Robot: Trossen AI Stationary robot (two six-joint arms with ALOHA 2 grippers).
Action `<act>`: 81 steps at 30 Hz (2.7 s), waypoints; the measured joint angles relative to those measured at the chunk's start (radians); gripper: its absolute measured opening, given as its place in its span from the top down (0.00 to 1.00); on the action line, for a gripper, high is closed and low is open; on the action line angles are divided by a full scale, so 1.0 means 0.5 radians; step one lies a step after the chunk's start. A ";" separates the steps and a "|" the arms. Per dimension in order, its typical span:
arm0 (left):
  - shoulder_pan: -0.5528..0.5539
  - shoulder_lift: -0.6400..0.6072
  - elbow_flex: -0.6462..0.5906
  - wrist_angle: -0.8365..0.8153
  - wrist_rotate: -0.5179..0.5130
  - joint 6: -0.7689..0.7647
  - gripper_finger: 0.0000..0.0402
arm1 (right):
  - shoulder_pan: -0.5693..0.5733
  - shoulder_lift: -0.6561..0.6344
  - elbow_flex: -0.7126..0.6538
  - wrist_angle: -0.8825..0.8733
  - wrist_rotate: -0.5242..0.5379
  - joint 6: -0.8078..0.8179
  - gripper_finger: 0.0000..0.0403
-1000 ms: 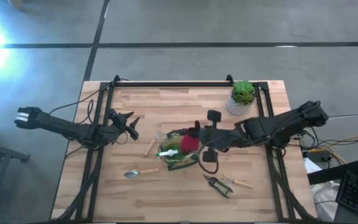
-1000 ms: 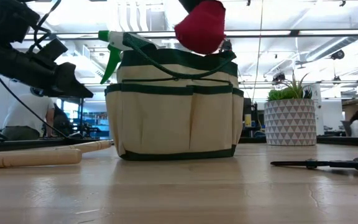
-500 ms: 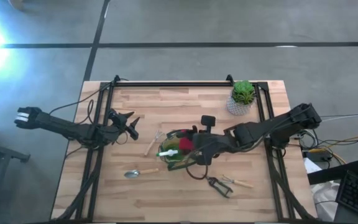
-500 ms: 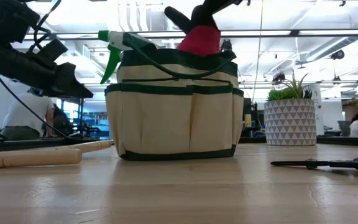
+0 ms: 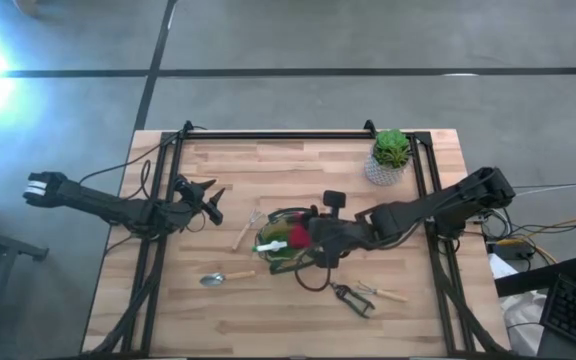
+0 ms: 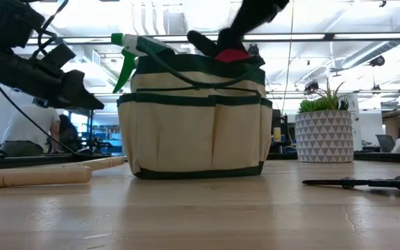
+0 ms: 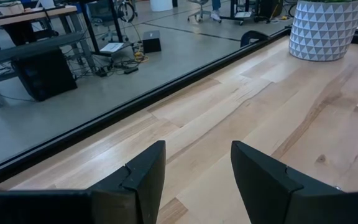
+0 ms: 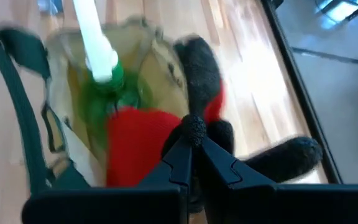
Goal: Pick & Place Garden tools in Gardening bag
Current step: Put the red glove into the green gardening bag
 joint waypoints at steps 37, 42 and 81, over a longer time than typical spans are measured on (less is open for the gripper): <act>-0.001 0.000 0.000 -0.001 0.000 0.000 0.54 | 0.011 0.040 -0.262 0.325 -0.112 0.110 0.98; 0.000 0.000 0.000 -0.001 0.001 0.000 0.54 | 0.014 0.040 -0.263 0.337 -0.286 0.110 0.98; -0.001 0.000 0.000 -0.001 0.001 0.000 0.54 | -0.062 0.040 -0.301 0.321 -0.423 0.148 0.86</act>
